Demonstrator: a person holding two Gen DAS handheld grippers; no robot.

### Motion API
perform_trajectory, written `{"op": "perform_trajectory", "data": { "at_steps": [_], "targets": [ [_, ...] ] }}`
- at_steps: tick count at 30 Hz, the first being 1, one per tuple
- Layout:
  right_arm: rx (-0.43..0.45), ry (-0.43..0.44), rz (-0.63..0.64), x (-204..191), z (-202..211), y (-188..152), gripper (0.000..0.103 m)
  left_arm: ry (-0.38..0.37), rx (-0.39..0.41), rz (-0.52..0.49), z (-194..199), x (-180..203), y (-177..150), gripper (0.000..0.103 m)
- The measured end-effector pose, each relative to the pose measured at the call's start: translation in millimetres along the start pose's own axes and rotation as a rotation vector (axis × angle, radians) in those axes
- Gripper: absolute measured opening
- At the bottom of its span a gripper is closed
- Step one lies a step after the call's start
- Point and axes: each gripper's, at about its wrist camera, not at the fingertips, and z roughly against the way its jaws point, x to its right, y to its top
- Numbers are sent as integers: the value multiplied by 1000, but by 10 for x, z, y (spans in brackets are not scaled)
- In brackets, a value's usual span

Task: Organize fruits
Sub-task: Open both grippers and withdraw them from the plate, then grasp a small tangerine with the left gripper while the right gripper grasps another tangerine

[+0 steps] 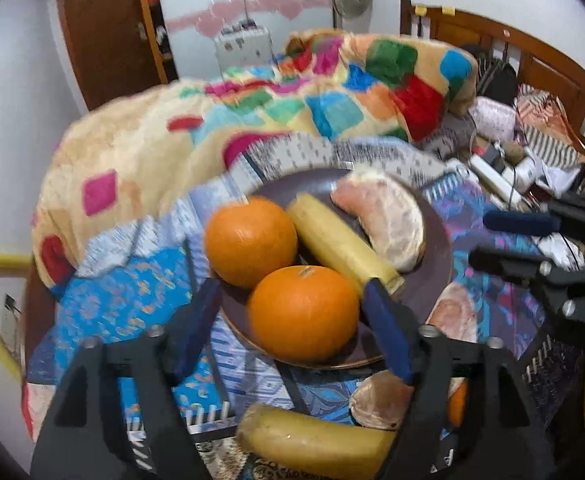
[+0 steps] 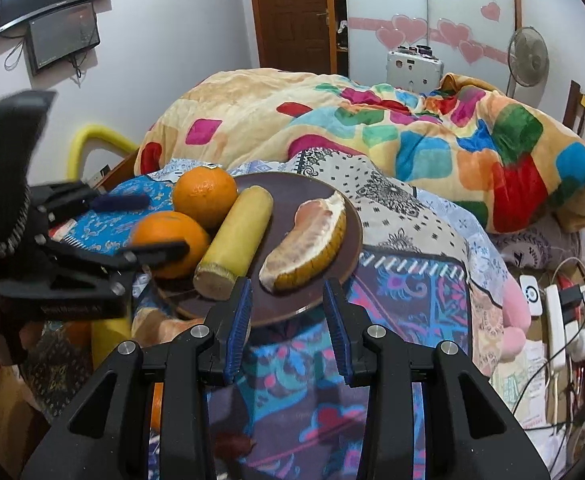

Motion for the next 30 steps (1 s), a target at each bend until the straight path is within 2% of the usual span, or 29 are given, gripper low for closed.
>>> {"op": "perform_trajectory", "data": {
  "at_steps": [6,15,22,30],
  "targets": [
    [20,2,9,-102,255,-100,35,-11,44,20,398,20,-15,83],
    [45,30,44,-377,550,-324,40,-8,10,28,681,102,-445,83],
    [14,64,44,-494,465,-528,40,-26,-20,27,724,180,-810,84],
    [-25,76,63,-596,234,-649,40,-21,-22,55,694,26,-1081,82]
  ]
}}
